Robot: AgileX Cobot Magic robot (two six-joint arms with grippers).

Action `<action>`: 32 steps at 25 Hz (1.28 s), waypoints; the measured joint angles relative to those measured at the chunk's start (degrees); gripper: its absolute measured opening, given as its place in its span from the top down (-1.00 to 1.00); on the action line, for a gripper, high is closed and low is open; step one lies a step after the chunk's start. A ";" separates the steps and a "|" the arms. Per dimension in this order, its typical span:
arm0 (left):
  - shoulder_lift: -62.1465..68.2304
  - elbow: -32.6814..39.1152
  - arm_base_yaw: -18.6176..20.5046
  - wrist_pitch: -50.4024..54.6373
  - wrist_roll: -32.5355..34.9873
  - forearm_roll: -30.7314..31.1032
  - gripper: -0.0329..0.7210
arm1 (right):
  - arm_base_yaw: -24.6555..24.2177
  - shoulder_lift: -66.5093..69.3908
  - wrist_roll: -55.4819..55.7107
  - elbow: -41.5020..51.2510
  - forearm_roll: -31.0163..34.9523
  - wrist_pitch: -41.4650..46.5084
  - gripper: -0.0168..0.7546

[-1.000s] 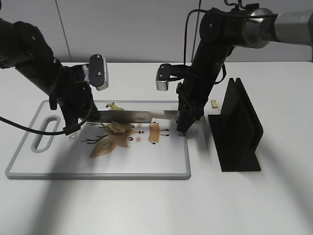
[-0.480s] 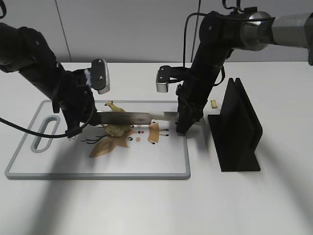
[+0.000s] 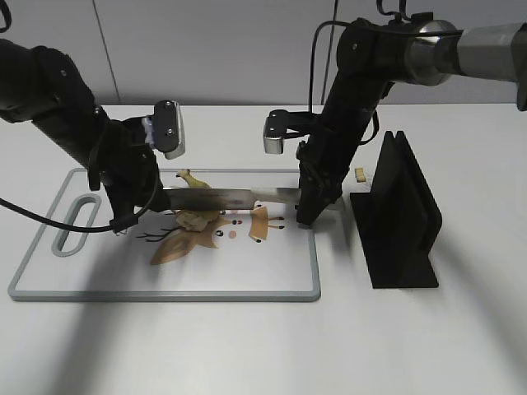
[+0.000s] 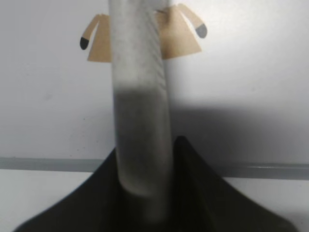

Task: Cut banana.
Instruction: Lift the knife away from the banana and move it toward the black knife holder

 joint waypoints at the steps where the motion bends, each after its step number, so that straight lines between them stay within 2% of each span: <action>1: 0.06 0.00 0.00 0.02 0.00 0.00 0.94 | 0.00 0.00 0.00 0.00 0.00 0.05 0.39; 19: 2.54 -0.77 0.14 0.52 -0.25 -0.38 0.95 | -0.06 0.78 0.20 -3.10 0.11 2.61 0.39; 26: -0.05 0.37 0.07 1.14 -2.03 1.75 0.96 | 0.05 2.70 1.32 -9.16 -0.32 2.61 0.34; 32: -4.42 1.17 0.18 2.71 -2.86 4.84 0.96 | 0.66 -0.16 1.94 -9.60 -0.98 2.61 0.33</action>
